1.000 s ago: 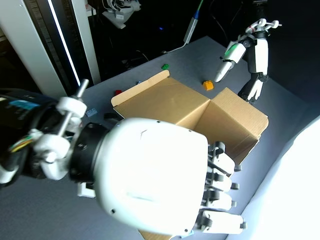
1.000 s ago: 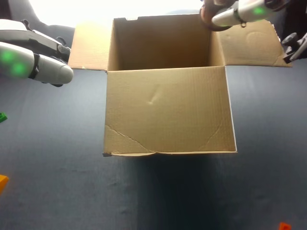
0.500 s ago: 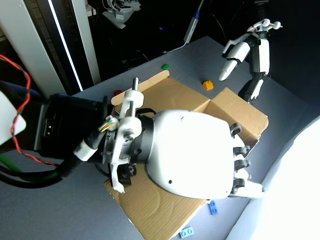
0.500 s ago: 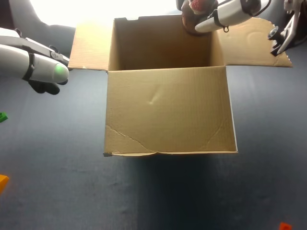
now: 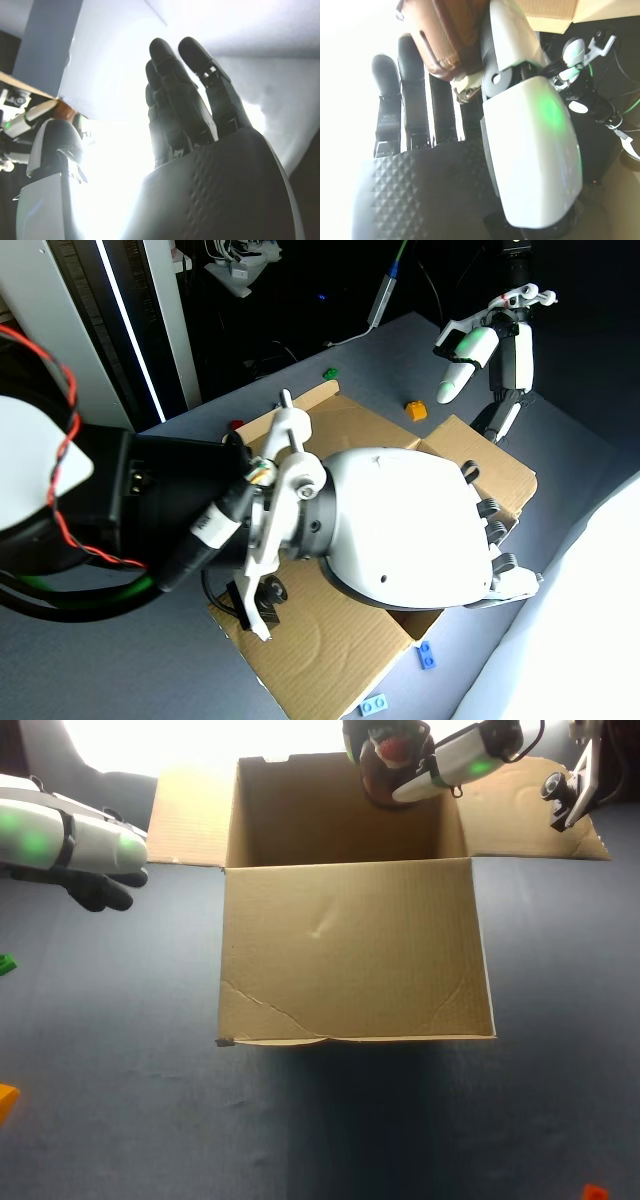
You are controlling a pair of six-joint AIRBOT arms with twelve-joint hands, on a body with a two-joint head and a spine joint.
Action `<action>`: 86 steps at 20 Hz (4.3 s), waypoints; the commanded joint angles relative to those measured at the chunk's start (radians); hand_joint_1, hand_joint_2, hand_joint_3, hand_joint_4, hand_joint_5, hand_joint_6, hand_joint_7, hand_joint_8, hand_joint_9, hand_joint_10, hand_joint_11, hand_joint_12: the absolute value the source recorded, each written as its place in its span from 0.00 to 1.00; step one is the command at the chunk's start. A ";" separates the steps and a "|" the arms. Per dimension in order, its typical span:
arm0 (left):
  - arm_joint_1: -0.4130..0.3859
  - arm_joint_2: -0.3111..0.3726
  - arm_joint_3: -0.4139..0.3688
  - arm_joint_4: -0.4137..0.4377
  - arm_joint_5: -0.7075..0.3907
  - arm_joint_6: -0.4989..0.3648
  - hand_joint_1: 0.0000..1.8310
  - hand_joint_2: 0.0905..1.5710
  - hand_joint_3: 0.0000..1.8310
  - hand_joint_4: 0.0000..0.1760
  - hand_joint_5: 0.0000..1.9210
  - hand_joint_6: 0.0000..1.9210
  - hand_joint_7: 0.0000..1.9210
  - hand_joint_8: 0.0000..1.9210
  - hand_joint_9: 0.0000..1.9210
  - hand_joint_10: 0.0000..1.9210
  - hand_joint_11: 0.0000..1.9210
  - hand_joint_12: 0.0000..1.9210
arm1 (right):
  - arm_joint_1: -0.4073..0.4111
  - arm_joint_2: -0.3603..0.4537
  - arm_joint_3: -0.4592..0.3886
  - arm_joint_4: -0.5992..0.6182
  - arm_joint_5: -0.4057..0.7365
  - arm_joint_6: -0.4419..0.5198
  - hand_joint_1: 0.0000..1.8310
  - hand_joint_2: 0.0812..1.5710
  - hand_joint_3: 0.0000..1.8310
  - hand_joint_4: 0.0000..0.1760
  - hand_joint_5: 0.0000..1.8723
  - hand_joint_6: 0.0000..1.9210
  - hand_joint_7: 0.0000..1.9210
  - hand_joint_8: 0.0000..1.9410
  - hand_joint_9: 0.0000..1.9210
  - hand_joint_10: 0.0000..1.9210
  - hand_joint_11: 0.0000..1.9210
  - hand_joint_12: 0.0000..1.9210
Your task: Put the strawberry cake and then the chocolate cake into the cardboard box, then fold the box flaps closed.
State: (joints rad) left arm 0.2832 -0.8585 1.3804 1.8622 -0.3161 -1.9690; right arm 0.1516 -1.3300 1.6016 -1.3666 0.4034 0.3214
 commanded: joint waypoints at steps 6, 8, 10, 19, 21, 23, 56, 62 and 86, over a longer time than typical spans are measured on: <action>0.012 -0.008 0.004 -0.120 0.066 -0.013 0.32 0.64 0.00 0.01 0.24 0.00 0.34 0.00 0.41 0.00 0.15 0.60 | -0.011 -0.043 0.066 -0.001 0.053 0.007 0.72 0.75 0.00 0.00 0.44 0.59 0.43 0.69 0.32 0.77 0.13 0.92; 0.017 -0.009 0.004 -0.136 0.075 -0.013 0.34 0.63 0.00 0.01 0.25 0.01 0.36 0.00 0.42 0.00 0.15 0.61 | -0.012 -0.053 0.072 -0.019 0.060 0.007 0.73 0.75 0.00 0.00 0.43 0.60 0.45 0.67 0.34 0.79 0.13 0.92; 0.019 -0.009 0.003 -0.155 0.081 -0.013 0.35 0.63 0.00 0.02 0.25 0.01 0.36 0.00 0.42 0.00 0.15 0.61 | -0.013 -0.068 0.074 -0.028 0.061 0.005 0.73 0.76 0.00 0.00 0.43 0.60 0.43 0.71 0.32 0.81 0.13 0.92; 0.019 -0.011 -0.001 -0.166 0.083 -0.013 0.35 0.63 0.00 0.04 0.25 0.00 0.36 0.00 0.42 0.00 0.14 0.60 | -0.004 -0.085 0.094 -0.074 0.088 0.005 0.51 0.68 0.00 0.00 0.20 0.40 0.28 0.32 0.24 0.55 0.05 0.86; 0.019 -0.012 0.001 -0.168 0.083 -0.013 0.35 0.64 0.00 0.05 0.25 0.00 0.36 0.00 0.42 0.00 0.14 0.60 | -0.004 -0.094 0.105 -0.075 0.088 0.005 0.49 0.66 0.00 0.00 0.18 0.31 0.28 0.23 0.23 0.50 0.02 0.85; 0.020 -0.013 0.004 -0.169 0.083 -0.013 0.35 0.64 0.00 0.05 0.25 0.00 0.36 0.00 0.42 0.00 0.15 0.60 | -0.002 -0.096 0.106 -0.076 0.088 0.004 0.43 0.66 0.00 0.00 0.16 0.13 0.25 0.04 0.16 0.42 0.00 0.78; -0.133 -0.028 -0.006 -0.211 0.112 -0.013 0.34 0.64 0.00 0.06 0.25 0.00 0.35 0.00 0.42 0.00 0.14 0.62 | 0.042 0.333 -0.057 0.364 -0.250 -0.052 0.30 0.66 0.00 0.00 0.17 0.01 0.19 0.00 0.12 0.22 0.00 0.63; -0.187 -0.028 -0.048 -0.251 0.112 -0.012 0.33 0.64 0.00 0.04 0.25 0.00 0.35 0.00 0.42 0.00 0.14 0.61 | -0.088 0.427 -0.096 0.548 -0.151 -0.277 0.29 0.67 0.00 0.00 0.16 0.01 0.19 0.00 0.13 0.21 0.00 0.62; -0.128 -0.065 -0.142 -0.691 0.007 0.408 0.33 0.64 0.00 0.03 0.24 0.00 0.35 0.00 0.41 0.00 0.15 0.59 | -0.431 0.450 -0.271 0.575 -0.127 -0.397 0.24 0.70 0.00 0.00 0.16 0.00 0.19 0.00 0.12 0.22 0.00 0.63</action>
State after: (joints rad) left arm 0.1658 -0.9283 1.2369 1.2022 -0.2600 -1.5509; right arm -0.2798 -0.8955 1.3266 -0.8173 0.2241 -0.0742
